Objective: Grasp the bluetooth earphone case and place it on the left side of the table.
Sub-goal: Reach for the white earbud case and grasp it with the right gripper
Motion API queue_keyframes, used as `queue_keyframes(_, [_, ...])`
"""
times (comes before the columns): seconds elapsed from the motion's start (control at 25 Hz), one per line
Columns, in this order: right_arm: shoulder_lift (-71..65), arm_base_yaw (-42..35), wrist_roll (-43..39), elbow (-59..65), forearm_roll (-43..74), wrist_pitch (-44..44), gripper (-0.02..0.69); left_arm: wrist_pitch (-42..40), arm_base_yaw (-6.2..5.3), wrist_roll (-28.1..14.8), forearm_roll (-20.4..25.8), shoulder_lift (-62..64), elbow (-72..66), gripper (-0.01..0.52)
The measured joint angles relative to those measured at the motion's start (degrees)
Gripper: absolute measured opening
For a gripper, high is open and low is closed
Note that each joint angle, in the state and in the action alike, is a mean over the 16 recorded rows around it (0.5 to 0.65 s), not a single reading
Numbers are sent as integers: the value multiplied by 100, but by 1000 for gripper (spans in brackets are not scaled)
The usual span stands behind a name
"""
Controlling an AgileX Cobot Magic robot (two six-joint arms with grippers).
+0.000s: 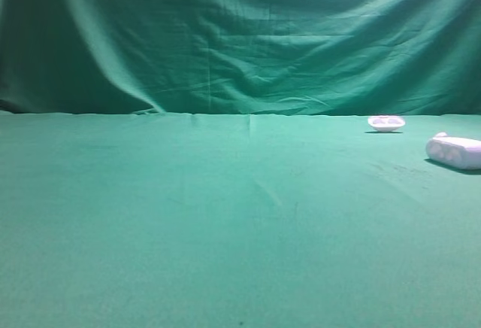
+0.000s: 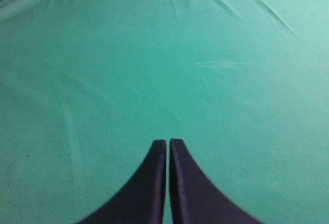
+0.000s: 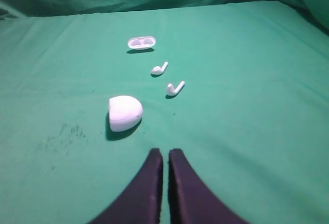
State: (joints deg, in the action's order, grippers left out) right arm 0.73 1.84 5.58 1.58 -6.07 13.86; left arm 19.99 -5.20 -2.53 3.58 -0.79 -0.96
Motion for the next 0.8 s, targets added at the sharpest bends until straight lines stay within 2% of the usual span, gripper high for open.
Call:
queue_keyframes(0.24, [-13, 0, 26, -78, -421, -1119, 0, 0, 0, 0, 0, 0, 0, 0])
queue_keyframes(0.44, [-342, 0, 146, -453, -785, -1403, 0, 0, 0, 0, 0, 0, 0, 0])
queue_keyframes(0.6, [-1054, 0, 267, -958, -987, -841, 0, 0, 0, 0, 0, 0, 0, 0])
queue_keyframes(0.8, [-2458, 0, 426, -1798, -1087, 516, 0, 0, 0, 0, 0, 0, 0, 0])
